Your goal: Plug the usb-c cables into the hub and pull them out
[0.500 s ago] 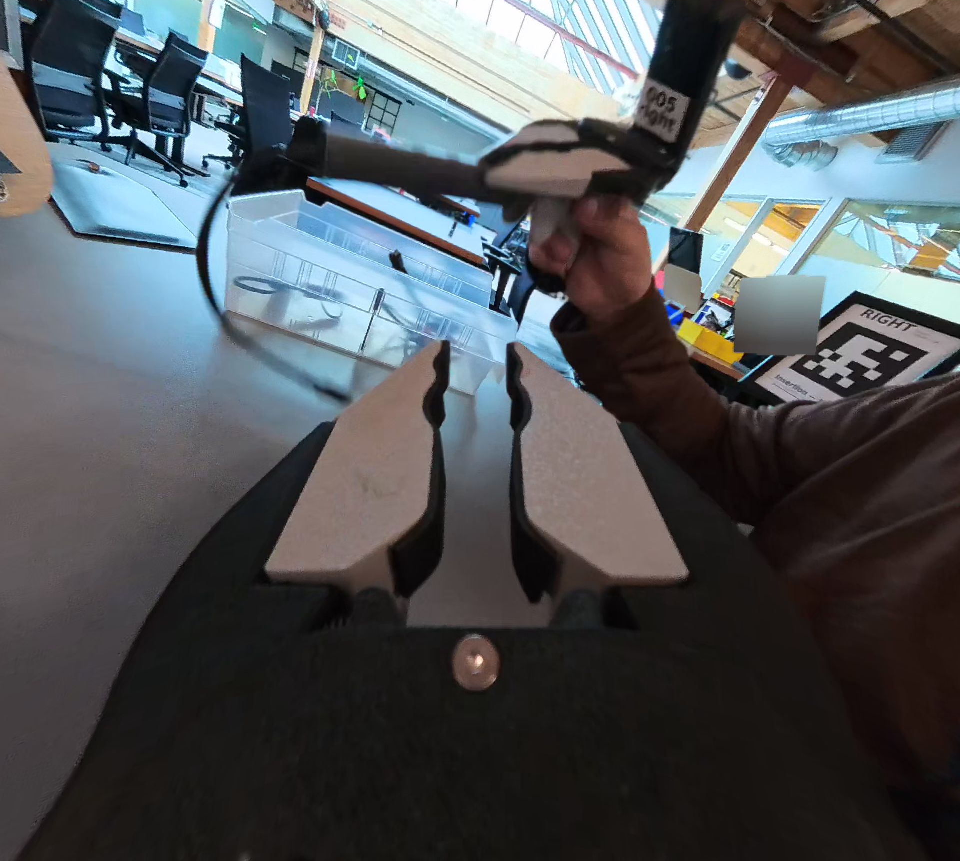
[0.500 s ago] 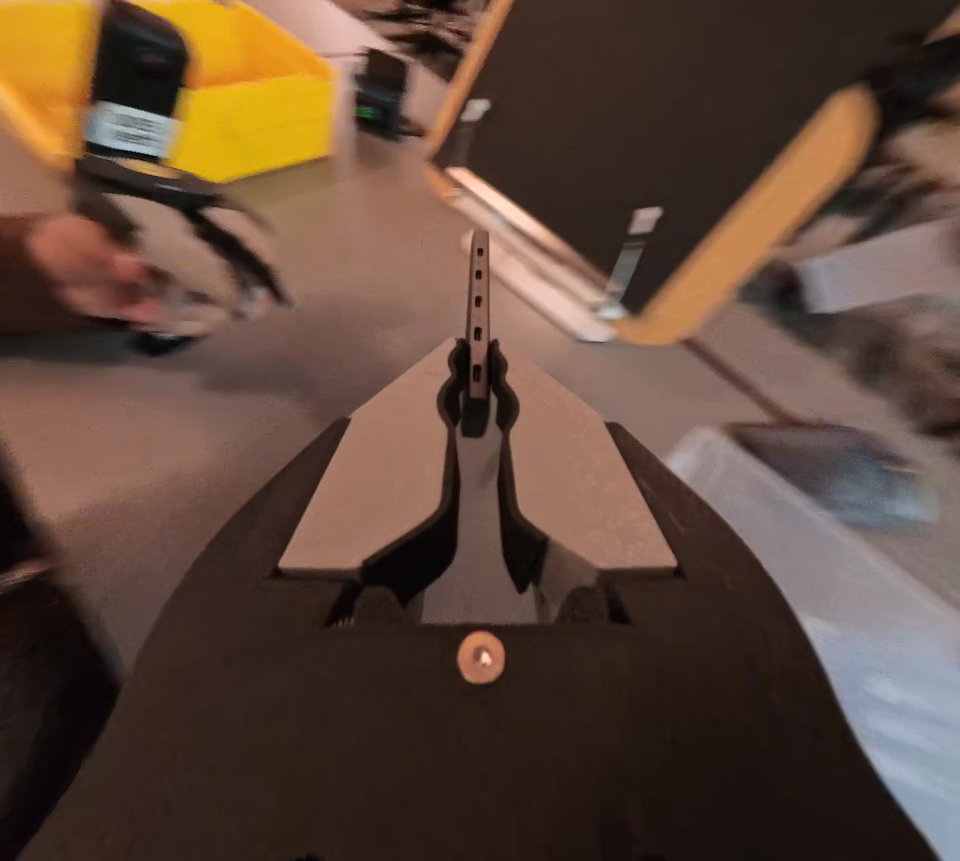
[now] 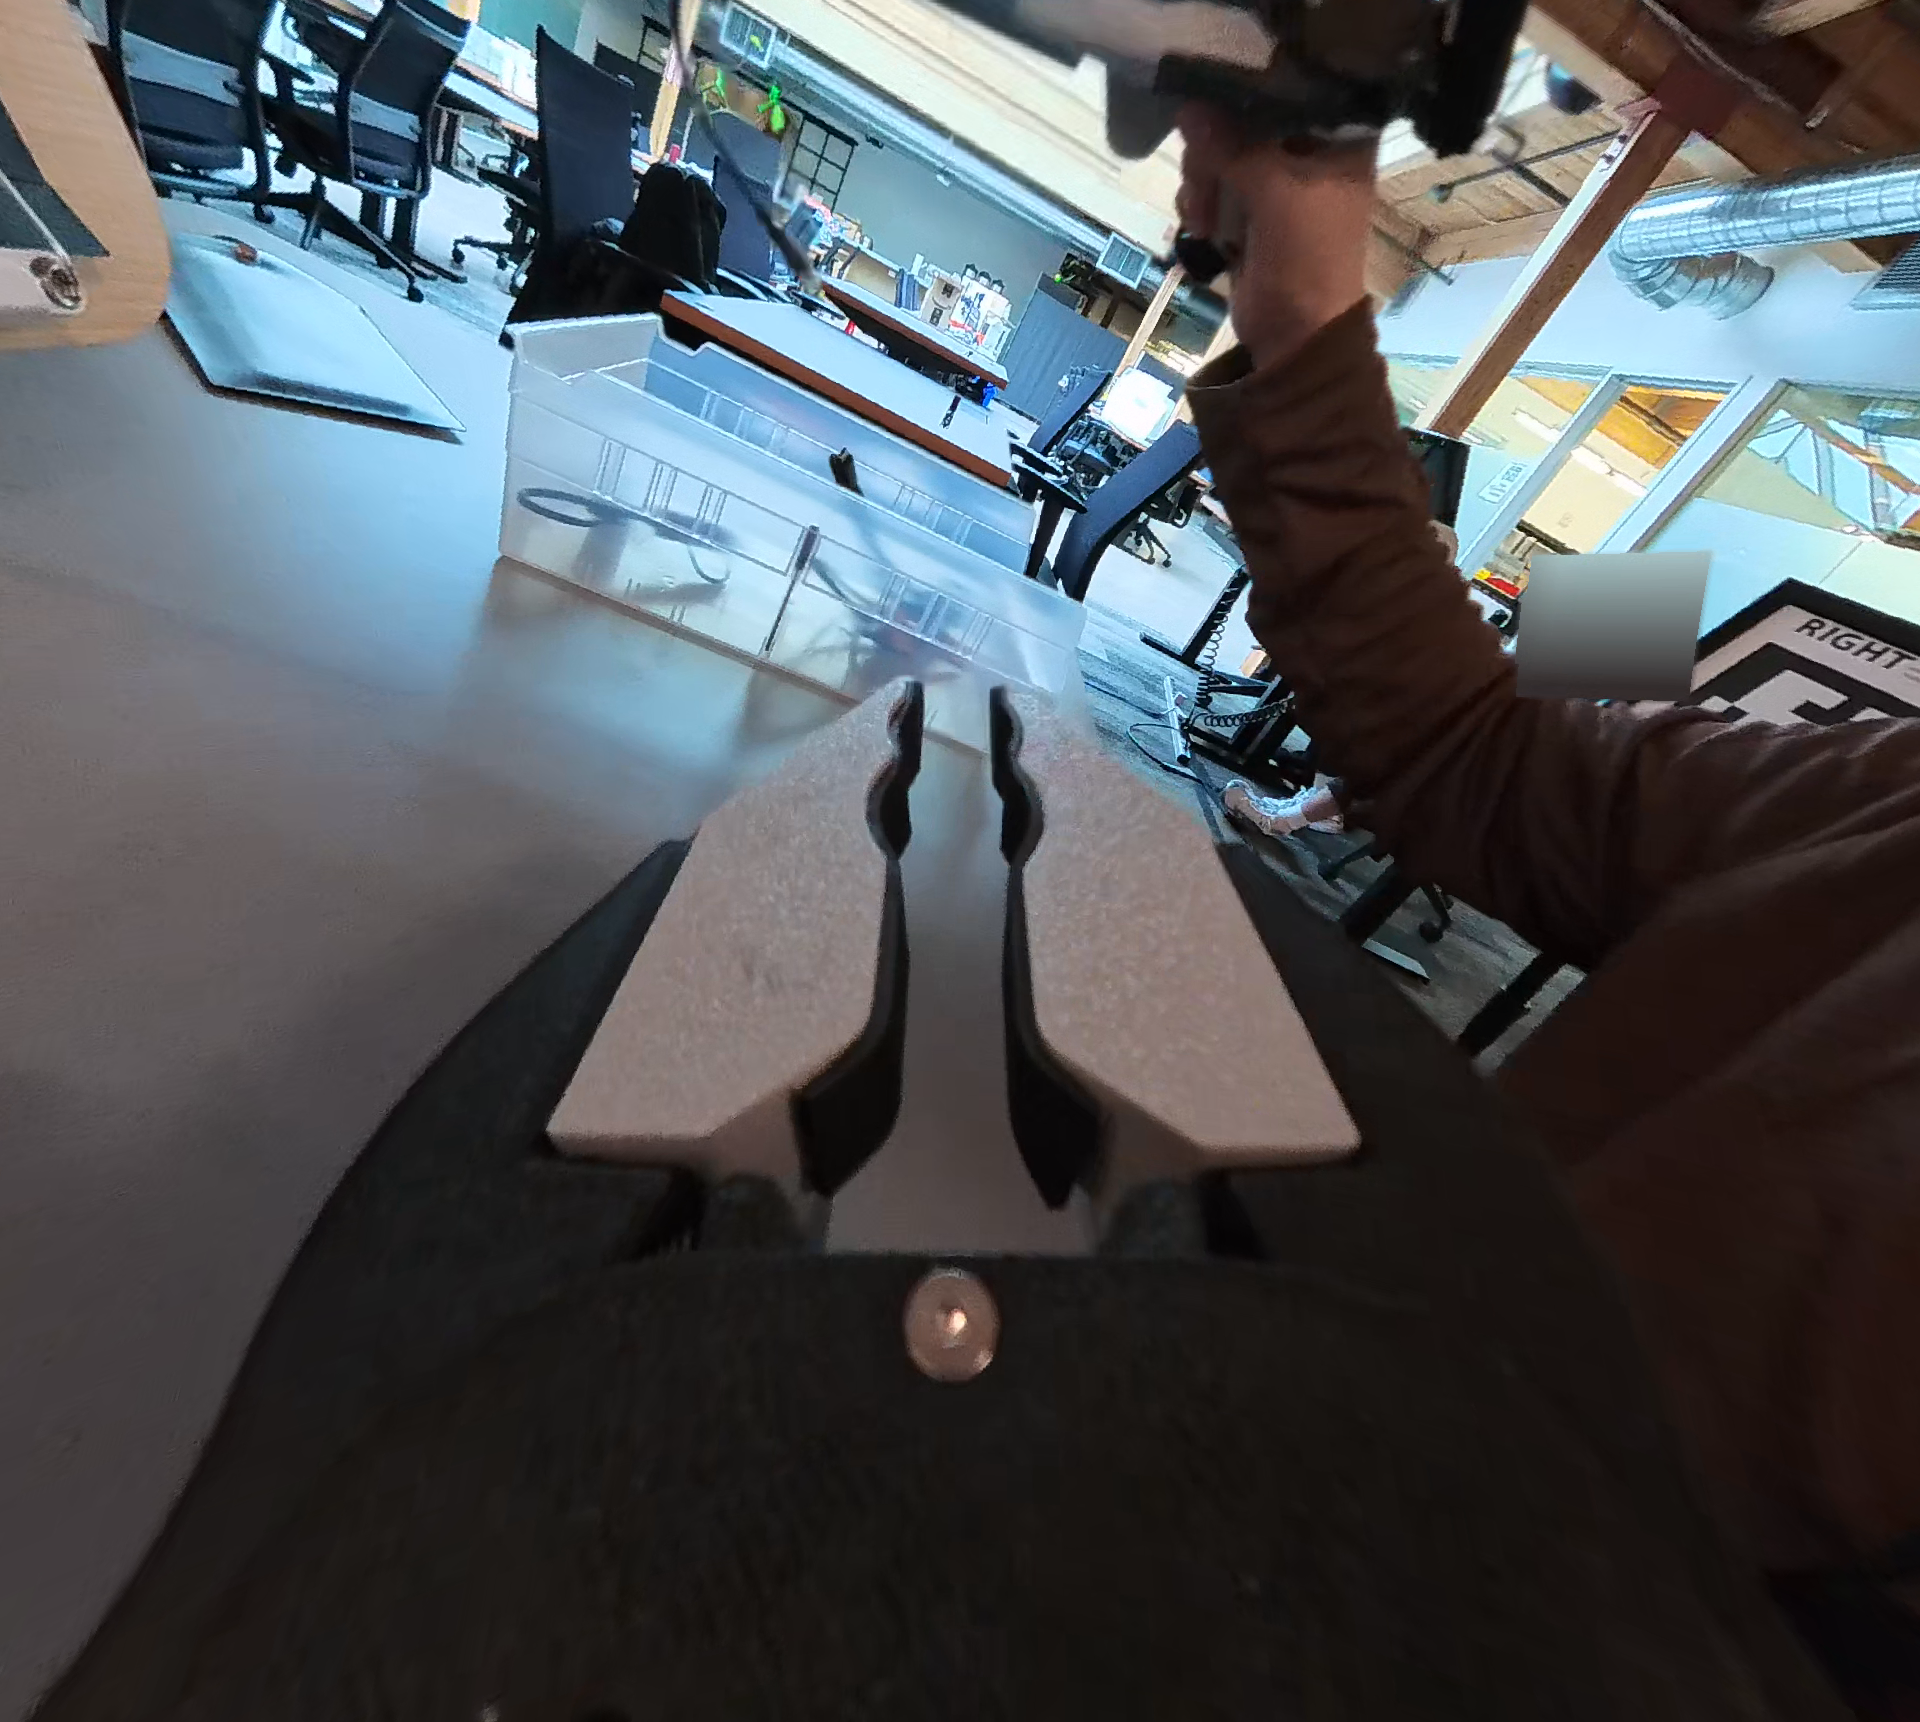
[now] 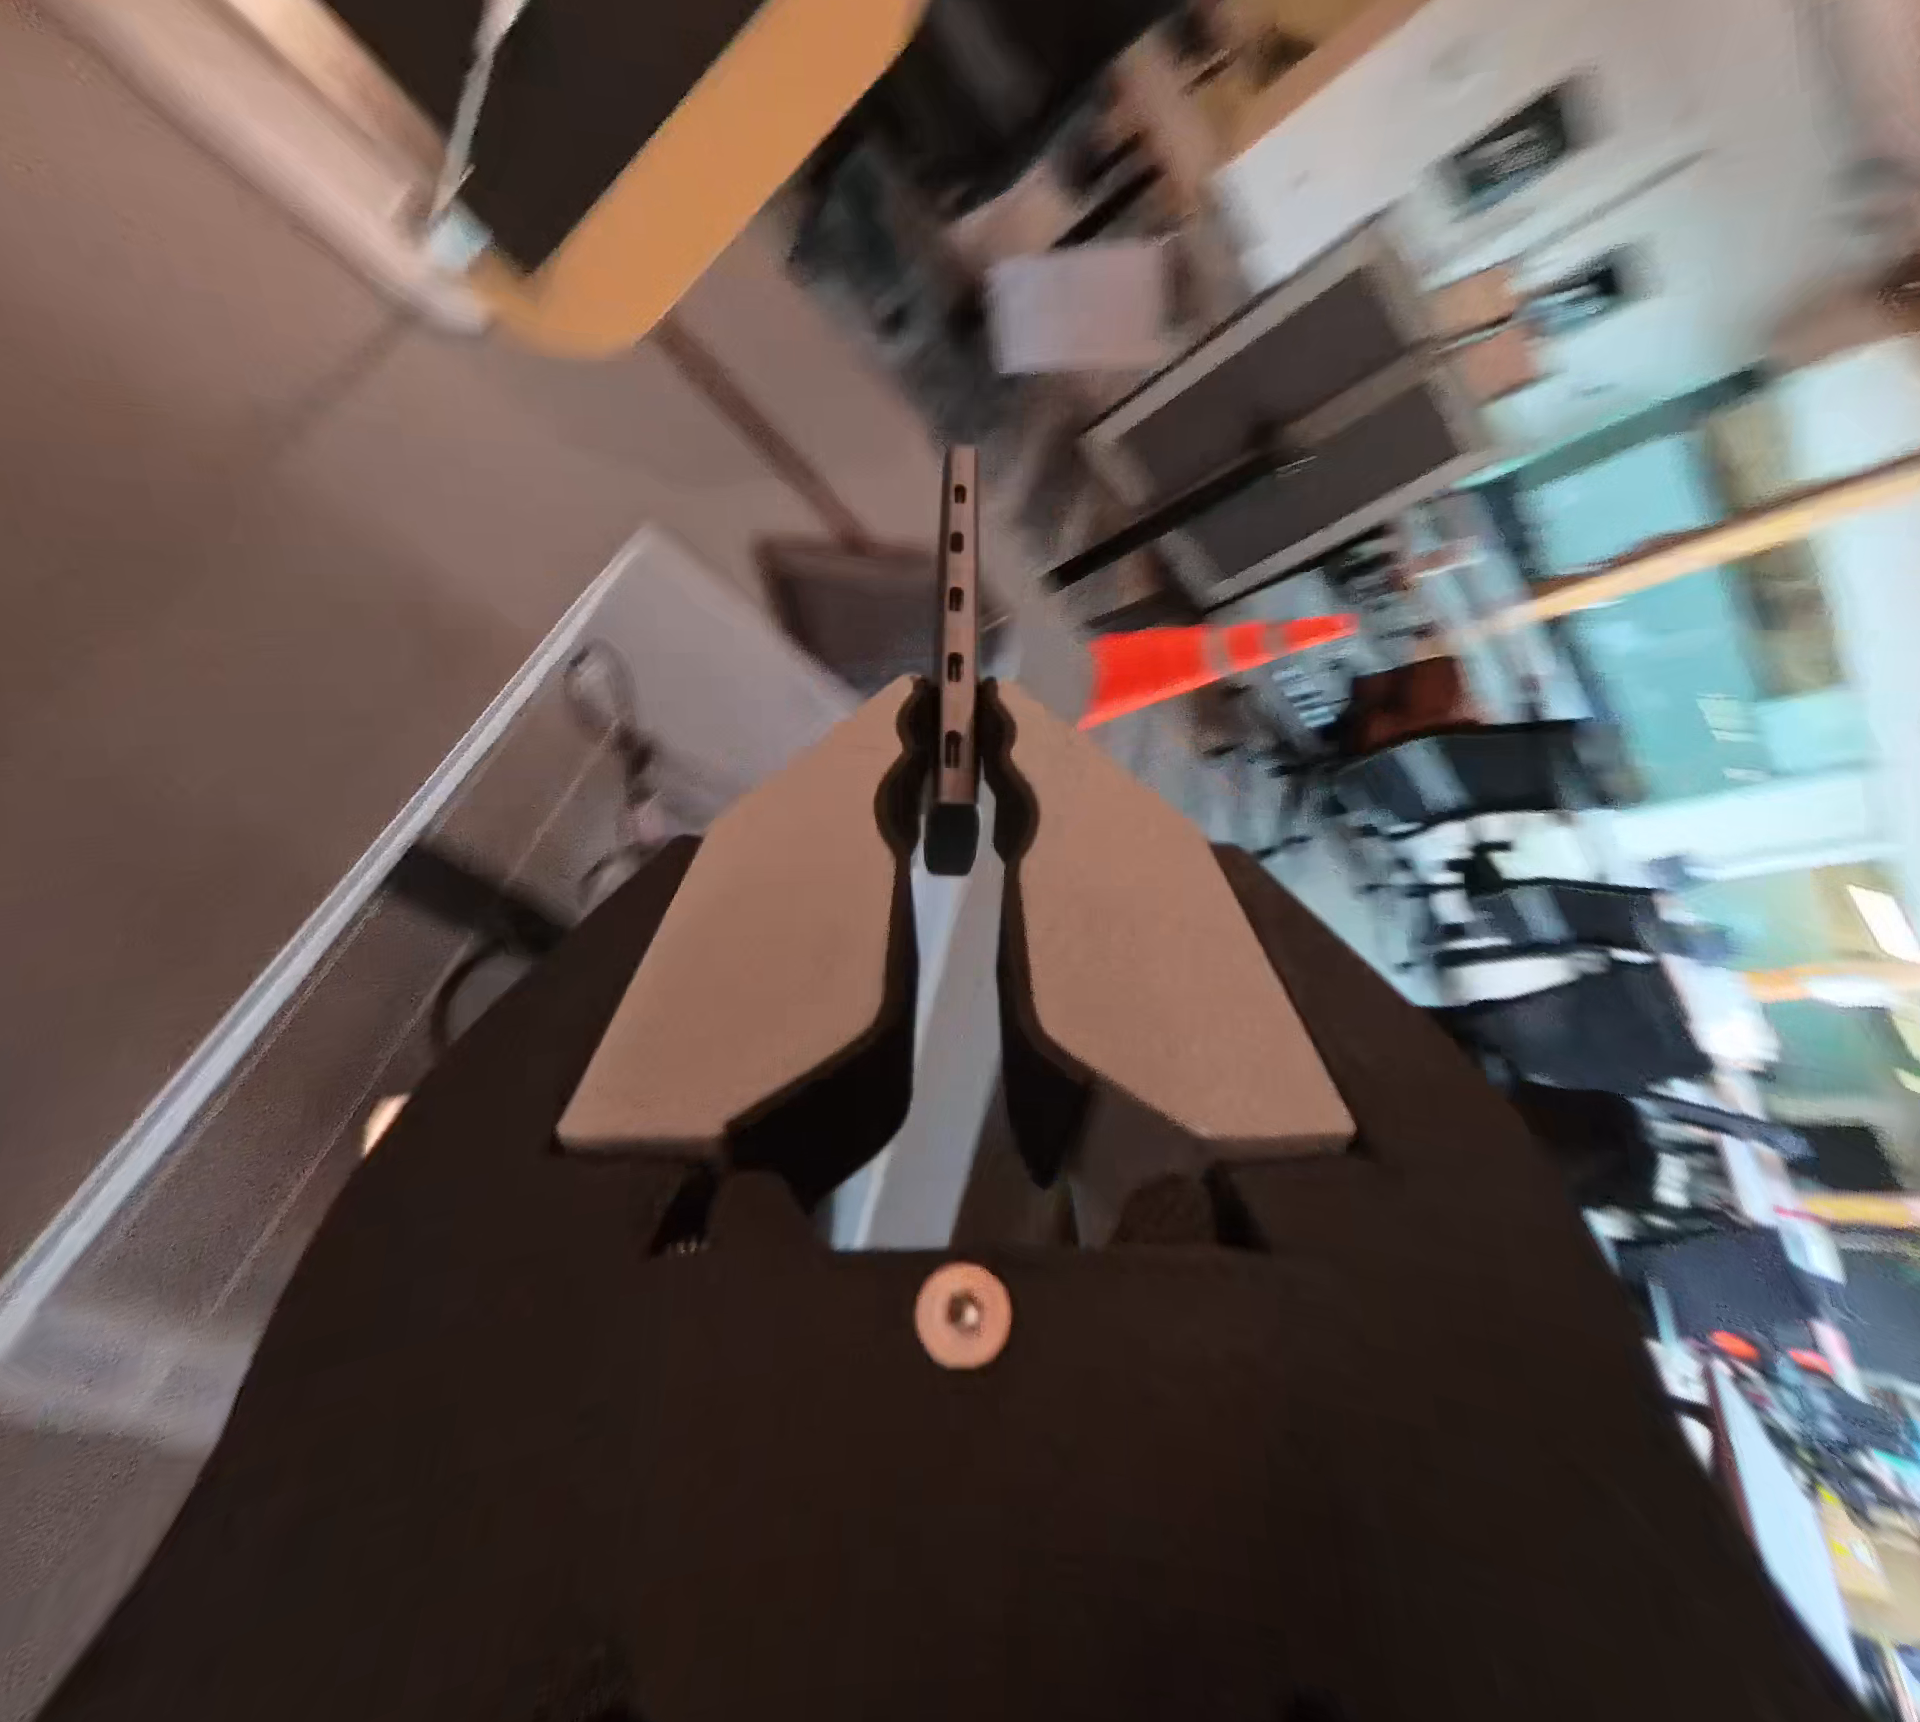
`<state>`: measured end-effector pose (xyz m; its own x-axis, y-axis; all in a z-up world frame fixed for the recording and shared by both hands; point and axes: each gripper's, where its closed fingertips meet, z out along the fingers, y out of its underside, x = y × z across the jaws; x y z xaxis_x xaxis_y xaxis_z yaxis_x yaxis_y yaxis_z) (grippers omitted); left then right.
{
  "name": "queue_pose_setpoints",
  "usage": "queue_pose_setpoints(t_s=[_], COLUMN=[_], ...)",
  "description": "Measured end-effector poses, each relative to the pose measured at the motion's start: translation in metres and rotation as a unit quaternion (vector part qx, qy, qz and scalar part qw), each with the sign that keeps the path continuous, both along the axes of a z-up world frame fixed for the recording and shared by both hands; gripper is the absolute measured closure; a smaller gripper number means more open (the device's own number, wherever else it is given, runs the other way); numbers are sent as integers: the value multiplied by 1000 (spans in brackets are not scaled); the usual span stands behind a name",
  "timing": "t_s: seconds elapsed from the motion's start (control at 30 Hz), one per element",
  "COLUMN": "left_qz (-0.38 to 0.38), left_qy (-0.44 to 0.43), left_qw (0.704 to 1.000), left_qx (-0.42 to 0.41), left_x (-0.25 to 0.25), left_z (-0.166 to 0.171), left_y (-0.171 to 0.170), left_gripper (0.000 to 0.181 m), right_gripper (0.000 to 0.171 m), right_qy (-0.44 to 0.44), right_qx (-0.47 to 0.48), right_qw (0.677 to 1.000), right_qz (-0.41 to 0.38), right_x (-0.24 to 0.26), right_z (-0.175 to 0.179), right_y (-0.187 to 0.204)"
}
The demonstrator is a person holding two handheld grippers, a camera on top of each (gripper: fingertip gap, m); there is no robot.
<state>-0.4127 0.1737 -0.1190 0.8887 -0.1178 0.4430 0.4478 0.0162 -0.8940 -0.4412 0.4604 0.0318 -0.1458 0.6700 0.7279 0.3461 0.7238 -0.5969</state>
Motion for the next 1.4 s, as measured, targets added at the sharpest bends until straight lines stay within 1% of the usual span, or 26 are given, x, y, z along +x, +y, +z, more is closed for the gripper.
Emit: queue_pose_setpoints(t_s=[0.03, 0.07, 0.1, 0.13, 0.17, 0.23, 0.37, 0.47, 0.57, 0.67, 0.73, 0.77, 0.8, 0.87, 0.9, 0.97, 1.03, 1.1, 1.17, 1.23, 1.27, 1.33, 1.4], left_qz=[2, 4, 5, 6, 6, 9, 21, 30, 44, 100, 170, 205, 226, 242, 249, 284, 345, 421, 477, 513, 525, 546, 551], left_qy=[-1, 0, 2, 2, 4, 13, 39, 55, 94, 171, 224, 230, 225, 207, 201, 197, 198, 192, 177, 144, 128, 99, 71], left_qw=[1000, 1000, 1000, 1000, 1000, 999, 996, 993, 986, 965, 939, 928, 923, 926, 926, 915, 890, 855, 827, 814, 810, 796, 789], left_qx=[-7, -13, -19, -21, -24, -38, -75, -98, -134, -174, -200, -210, -215, -205, -200, -206, -222, -234, -237, -232, -231, -241, -262], left_x=[-1, -2, -2, -2, -2, -3, -7, -8, -8, -21, -39, -44, -44, -31, -24, -18, -21, -31, -36, -39, -41, -50, -60], left_z=[-2, -5, -7, -9, -10, -16, -29, -36, -43, -46, -47, -47, -46, -40, -35, -23, -7, 8, 17, 14, 10, -7, -30], left_y=[1, 1, 2, 3, 3, 5, 7, 10, 11, 7, -2, -9, -17, -34, -45, -77, -122, -177, -228, -269, -284, -307, -316], left_gripper=[172, 172, 172, 172, 171, 169, 160, 144, 123, 104, 99, 99, 100, 96, 91, 88, 91, 93, 97, 99, 98, 96, 91], right_gripper=[165, 165, 159, 146, 143, 144, 134, 127, 118, 104, 89, 82, 79, 76, 75, 73, 70, 67, 66, 66, 66, 66, 64], right_qy=[-68, -131, -177, -196, -194, -176, -128, -124, -123, -120, -119, -119, -116, -108, -106, -100, -91, -84, -79, -76, -76, -75, -68], right_qx=[-8, -29, -41, -32, -11, 4, -68, -114, -168, -217, -254, -270, -280, -290, -294, -309, -332, -347, -354, -360, -361, -355, -336], right_qw=[998, 991, 983, 978, 977, 977, 982, 981, 977, 969, 960, 955, 952, 950, 949, 945, 937, 932, 930, 927, 927, 930, 939], right_qz=[7, -8, -37, -66, -91, -122, -120, -97, -44, -1, 19, 26, 31, 37, 37, 39, 51, 58, 62, 68, 67, 56, 27], right_x=[-6, -10, -16, -23, -30, -38, -34, -15, 9, 35, 51, 59, 66, 80, 86, 95, 101, 104, 102, 98, 95, 87, 74], right_z=[-32, -65, -93, -114, -126, -134, -120, -116, -121, -134, -143, -147, -150, -154, -156, -158, -159, -161, -166, -172, -176, -186, -196], right_y=[4, 13, 26, 41, 55, 69, 56, 38, 7, -17, -30, -35, -39, -41, -40, -40, -44, -49, -55, -64, -68, -74, -71])
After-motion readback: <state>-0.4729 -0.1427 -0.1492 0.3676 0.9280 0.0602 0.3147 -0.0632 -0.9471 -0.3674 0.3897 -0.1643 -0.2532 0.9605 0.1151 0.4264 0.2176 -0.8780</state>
